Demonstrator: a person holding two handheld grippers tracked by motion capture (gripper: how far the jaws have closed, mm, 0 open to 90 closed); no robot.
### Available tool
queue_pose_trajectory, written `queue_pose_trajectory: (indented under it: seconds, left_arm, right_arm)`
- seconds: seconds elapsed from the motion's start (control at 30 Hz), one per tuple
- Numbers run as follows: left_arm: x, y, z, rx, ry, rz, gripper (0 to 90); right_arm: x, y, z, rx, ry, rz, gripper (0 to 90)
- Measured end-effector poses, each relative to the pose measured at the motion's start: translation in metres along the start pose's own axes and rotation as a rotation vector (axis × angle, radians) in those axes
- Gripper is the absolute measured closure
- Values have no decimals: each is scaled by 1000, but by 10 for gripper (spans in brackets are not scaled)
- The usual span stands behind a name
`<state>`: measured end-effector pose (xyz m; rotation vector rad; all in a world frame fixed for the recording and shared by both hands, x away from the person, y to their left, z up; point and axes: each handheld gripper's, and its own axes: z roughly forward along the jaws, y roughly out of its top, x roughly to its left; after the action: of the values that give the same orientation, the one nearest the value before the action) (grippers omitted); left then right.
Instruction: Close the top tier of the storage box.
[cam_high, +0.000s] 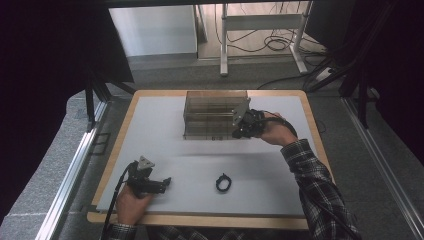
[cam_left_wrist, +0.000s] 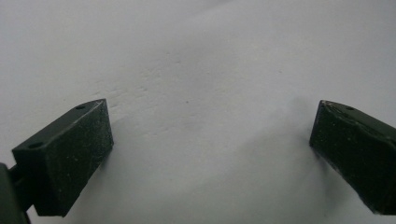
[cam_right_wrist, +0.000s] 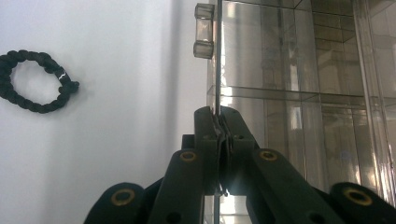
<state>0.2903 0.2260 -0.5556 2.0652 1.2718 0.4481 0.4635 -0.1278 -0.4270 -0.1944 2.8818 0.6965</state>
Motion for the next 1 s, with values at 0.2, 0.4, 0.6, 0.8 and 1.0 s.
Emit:
queue_pose_trajectory:
  seconds: [0.2,0.4,0.6,0.8,1.0]
  left_arm:
    - [0,0,0,0,0,0,0]
    - [0,0,0,0,0,0,0]
    - [0,0,0,0,0,1,0]
    - [0,0,0,0,1,3,0]
    - [0,0,0,0,1,3,0]
  right_arm:
    - [1,0,0,4,0,0,867]
    - [1,-1,0,0,-8,1,862]
    - [3,0,0,5,-19,0,858]
    - [4,0,0,-3,-32,5,850]
    - [7,2,-2,-18,-52,14,838]
